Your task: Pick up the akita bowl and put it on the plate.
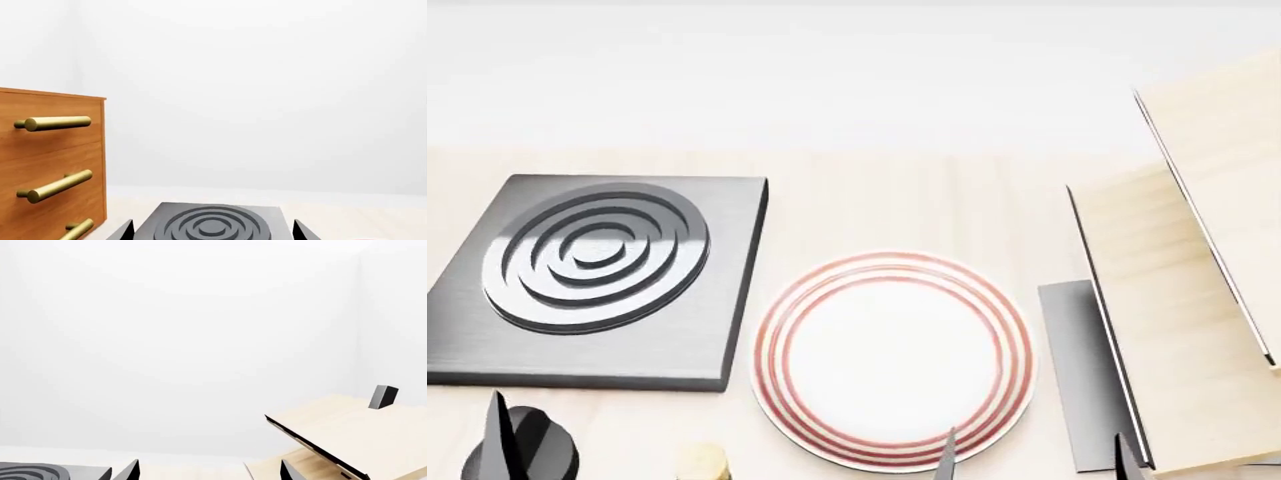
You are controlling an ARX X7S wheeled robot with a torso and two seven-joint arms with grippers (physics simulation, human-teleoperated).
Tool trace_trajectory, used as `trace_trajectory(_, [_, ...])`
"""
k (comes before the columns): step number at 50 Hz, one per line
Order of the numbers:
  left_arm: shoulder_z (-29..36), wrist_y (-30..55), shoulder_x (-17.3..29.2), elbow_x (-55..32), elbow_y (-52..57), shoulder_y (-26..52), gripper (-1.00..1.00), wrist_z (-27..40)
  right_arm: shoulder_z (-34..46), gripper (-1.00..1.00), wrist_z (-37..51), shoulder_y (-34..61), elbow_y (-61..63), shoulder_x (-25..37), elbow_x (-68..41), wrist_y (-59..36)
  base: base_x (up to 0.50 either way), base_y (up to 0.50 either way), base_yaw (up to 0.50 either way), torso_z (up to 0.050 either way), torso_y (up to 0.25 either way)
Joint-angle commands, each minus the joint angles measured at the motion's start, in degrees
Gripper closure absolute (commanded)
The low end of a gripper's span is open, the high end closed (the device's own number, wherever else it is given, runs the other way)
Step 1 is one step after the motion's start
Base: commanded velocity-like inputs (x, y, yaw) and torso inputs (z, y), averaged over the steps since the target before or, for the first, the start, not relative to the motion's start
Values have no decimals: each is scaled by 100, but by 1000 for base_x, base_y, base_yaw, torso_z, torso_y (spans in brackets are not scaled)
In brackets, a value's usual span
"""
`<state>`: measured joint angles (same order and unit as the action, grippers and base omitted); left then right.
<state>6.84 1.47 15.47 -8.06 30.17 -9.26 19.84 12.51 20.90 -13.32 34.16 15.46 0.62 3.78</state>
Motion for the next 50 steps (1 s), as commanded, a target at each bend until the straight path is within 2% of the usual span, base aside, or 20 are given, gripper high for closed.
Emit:
trace_trajectory(1, [29, 2, 33, -10, -6, 11, -100, 36, 29, -100, 31, 5, -8, 27, 0, 12, 141, 0, 0, 0, 0])
trace_trajectory(13, [98, 10, 87, 4, -43, 38, -100, 49, 59, -100, 56, 30, -43, 49, -21, -2, 95, 0, 0, 0, 0])
trace_trajectory(23, [132, 315, 251, 431, 210, -6, -100, 202, 109, -100, 67, 48, -126, 60, -36, 60, 0, 0, 0, 0, 0])
trace_trajectory(38, [-261, 1042, 545, 837, 788, -131, -100, 510, 147, -100, 98, 94, -187, 90, -32, 30, 0, 0, 0, 0, 0])
trace_trajectory(50, [-753, 1036, 636, 683, 808, -286, -100, 658, 219, -100, 123, 145, -289, 86, -3, 50, 0, 0, 0, 0, 0])
